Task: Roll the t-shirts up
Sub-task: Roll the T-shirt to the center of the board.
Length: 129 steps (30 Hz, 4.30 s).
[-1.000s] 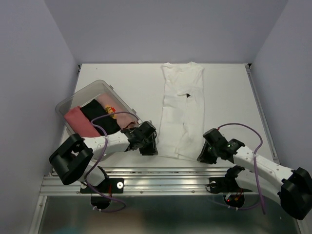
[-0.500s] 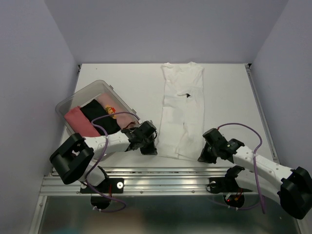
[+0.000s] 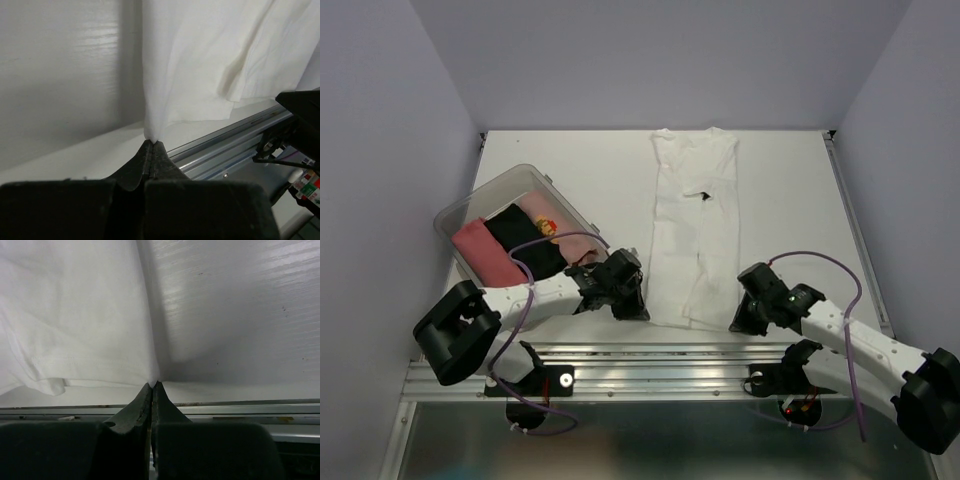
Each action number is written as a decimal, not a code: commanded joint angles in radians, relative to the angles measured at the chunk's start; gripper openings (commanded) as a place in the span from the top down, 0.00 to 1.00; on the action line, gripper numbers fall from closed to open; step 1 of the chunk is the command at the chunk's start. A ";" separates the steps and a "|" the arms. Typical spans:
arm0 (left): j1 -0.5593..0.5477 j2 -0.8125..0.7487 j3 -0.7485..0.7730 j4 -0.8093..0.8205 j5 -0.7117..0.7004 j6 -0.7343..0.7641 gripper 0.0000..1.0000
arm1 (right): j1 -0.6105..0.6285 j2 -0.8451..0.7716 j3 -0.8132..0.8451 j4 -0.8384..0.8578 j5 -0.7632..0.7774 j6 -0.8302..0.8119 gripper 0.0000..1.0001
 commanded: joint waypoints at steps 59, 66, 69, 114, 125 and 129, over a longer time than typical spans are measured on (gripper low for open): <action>0.067 0.068 0.207 -0.127 -0.025 0.023 1.00 | 0.004 0.116 0.289 -0.122 0.273 -0.036 0.99; 0.065 0.033 0.148 -0.129 0.035 0.046 1.00 | 0.004 0.074 0.235 -0.128 0.172 -0.038 0.99; 0.059 0.014 0.112 -0.130 0.053 0.046 1.00 | 0.004 0.064 0.209 -0.128 0.100 -0.032 0.99; 0.064 0.048 0.181 -0.192 0.043 -0.005 1.00 | 0.004 0.183 0.331 -0.226 0.229 -0.043 0.99; 0.094 0.117 0.224 -0.161 0.011 0.014 1.00 | -0.005 0.249 0.354 -0.194 0.301 -0.061 0.99; 0.096 0.138 0.247 -0.164 -0.006 0.015 1.00 | -0.005 0.280 0.379 -0.187 0.329 -0.076 0.98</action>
